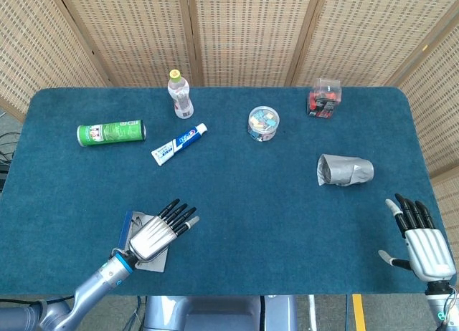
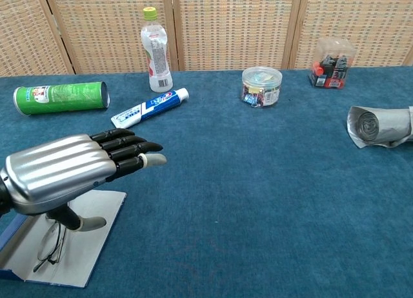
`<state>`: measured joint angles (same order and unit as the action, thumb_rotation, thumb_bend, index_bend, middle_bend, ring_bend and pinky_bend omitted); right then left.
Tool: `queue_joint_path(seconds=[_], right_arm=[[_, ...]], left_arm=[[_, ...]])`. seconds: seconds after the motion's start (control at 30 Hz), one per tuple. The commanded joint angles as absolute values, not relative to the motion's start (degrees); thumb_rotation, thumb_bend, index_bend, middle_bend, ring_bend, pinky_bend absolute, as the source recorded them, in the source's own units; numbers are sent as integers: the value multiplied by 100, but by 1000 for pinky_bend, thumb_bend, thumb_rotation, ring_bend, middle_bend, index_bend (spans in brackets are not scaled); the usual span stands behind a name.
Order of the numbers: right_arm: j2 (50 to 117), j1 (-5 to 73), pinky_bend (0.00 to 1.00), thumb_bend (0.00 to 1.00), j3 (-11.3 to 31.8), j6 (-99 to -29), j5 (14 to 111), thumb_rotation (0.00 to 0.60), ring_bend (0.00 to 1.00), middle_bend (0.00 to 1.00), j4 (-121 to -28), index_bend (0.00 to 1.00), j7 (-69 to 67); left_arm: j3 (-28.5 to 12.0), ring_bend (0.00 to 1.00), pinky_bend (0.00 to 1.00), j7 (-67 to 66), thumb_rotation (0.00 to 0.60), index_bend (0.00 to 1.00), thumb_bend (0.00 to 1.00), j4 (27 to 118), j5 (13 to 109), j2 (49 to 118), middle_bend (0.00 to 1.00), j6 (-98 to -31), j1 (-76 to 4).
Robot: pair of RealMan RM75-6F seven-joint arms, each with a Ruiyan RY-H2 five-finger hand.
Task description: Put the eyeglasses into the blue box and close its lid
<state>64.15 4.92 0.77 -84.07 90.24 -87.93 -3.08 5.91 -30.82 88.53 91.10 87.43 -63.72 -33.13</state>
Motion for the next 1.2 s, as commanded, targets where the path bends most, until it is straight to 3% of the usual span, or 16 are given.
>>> queue_joint_path(seconds=[0.03,0.1,0.17,0.27,0.37,0.93,1.2], right_arm=[[6412,493,0,0,73,-8402,9027,600,0,0,-8792,0,-312],[6410,493,0,0,72,-8400,9028,600,0,0,-8793,0,-311],[6410,492,0,0,71,-8402,9029,600,0,0,-8796,0,-303],[6410,492,0,0,71,-8403,9030,600,0,0,-8796,0,-298],[6409,491,0,0,69,-8398,9027,600,0,0,-8791,0,-297],[6402,499,0,0,65,-8382,9031,600,0,0,-8809,0,-284],[6399,500,0,0,67,-8379,9029,600,0,0,-8819,0,-271]], left_arm=[[301,0,0,-2618,600,0,332,9288,8481,8486,0,-6025,-3300],[197,0,0,-2277,600,0,492,9471,8220,8341,0,-5842,-3340],[66,0,0,-1671,600,0,715,9694,7881,8130,0,-5543,-3404],[-98,0,0,-933,600,0,891,9767,7638,7881,0,-5269,-3471],[-180,0,0,-380,600,0,990,9702,7495,7711,0,-5108,-3474],[-347,0,0,3171,600,0,1000,9442,7191,7279,0,-4227,-3103],[-275,0,0,4545,600,0,1000,9111,7810,7339,0,-4828,-2595]])
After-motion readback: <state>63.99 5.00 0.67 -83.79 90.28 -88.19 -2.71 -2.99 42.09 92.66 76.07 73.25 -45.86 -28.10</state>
